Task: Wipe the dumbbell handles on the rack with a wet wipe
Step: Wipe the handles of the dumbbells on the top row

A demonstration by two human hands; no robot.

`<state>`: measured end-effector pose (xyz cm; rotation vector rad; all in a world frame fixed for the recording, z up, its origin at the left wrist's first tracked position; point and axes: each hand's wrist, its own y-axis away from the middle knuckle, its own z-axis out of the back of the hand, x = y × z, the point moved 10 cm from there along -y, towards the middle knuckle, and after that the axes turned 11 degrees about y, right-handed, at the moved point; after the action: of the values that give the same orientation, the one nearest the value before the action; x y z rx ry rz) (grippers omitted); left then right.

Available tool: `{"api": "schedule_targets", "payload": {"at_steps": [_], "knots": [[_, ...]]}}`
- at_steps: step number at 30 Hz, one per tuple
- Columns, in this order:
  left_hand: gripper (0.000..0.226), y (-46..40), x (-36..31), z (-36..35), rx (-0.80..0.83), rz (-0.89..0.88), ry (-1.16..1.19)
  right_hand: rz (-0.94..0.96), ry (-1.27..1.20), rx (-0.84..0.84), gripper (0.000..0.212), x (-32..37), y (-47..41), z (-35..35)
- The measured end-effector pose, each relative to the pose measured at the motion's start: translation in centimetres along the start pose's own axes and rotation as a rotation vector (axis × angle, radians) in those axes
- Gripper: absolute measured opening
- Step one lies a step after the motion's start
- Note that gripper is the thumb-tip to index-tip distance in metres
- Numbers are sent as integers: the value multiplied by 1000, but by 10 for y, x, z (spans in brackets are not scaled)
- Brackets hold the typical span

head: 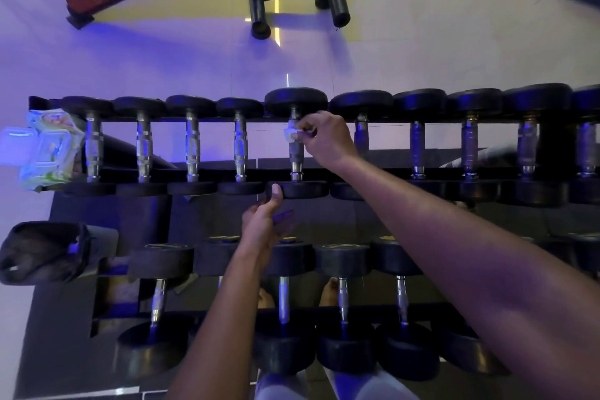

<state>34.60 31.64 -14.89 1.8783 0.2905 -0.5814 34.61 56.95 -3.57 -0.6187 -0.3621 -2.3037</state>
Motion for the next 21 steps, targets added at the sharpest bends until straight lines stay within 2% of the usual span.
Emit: {"api": "schedule_targets", "payload": {"at_steps": [8,12,14,17,21], "knots": [[66,5,-2,4,-13,3,-83,37,112,317,13,-6,41,-20],[78,7,-3,5,-19,2,-98,-71,41,329,12,-20,47,-27],[74,8,-5,4,-19,-2,-102,-171,12,340,6,-35,48,-31],[68,9,-5,4,-14,7,-108,-239,22,375,15,-46,52,-37],[88,12,-6,4,-11,3,-99,-268,-35,448,9,-48,49,-45]]}}
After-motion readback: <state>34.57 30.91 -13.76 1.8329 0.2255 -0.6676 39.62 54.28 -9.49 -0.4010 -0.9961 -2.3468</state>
